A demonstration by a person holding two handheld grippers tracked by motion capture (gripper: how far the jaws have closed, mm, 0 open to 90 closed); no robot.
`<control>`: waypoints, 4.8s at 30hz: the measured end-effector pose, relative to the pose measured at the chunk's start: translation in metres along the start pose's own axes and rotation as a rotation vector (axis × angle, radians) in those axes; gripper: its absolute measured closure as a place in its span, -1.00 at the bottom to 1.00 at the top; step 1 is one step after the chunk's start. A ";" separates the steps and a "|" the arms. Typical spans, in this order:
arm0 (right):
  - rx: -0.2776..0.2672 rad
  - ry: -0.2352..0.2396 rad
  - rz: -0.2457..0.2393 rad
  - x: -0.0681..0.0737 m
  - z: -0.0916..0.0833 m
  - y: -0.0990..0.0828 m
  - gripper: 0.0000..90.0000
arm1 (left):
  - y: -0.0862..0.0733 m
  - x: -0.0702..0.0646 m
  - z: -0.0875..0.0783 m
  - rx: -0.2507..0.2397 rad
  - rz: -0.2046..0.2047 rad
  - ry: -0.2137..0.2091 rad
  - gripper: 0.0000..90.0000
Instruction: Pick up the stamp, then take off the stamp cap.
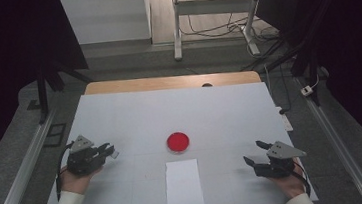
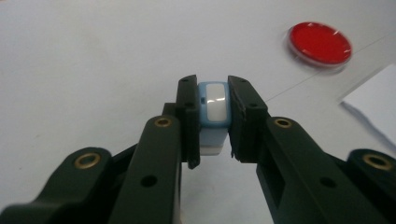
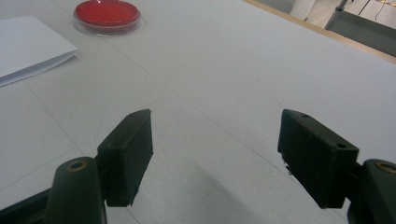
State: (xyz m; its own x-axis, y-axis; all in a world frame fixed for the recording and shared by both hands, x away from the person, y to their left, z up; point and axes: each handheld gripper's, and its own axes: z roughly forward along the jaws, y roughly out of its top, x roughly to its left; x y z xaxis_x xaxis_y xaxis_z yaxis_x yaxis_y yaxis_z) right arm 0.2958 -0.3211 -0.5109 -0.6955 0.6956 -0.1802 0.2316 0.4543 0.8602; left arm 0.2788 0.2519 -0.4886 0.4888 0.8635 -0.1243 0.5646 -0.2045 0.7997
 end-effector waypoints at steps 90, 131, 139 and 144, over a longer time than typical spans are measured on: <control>-0.002 -0.004 0.012 0.001 0.001 -0.001 -0.40 | 0.049 -0.086 0.037 -0.077 0.111 -0.302 0.67; 0.002 -0.005 0.009 0.002 0.001 -0.002 -0.40 | 0.063 -0.138 0.083 -0.012 0.190 -0.391 0.67; 0.001 -0.012 0.007 0.002 0.000 -0.001 -0.39 | 0.063 -0.137 0.083 -0.014 0.187 -0.389 0.67; -0.002 -0.012 0.008 0.002 0.000 -0.001 -0.39 | 0.064 -0.137 0.084 -0.016 0.185 -0.391 0.67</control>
State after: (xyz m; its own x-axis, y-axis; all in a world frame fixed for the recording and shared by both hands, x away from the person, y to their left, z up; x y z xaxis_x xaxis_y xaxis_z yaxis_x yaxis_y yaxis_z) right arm 0.2941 -0.3203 -0.5123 -0.6852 0.7061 -0.1786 0.2364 0.4475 0.8625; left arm 0.3037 0.0823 -0.4698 0.7978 0.5726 -0.1886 0.4348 -0.3299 0.8379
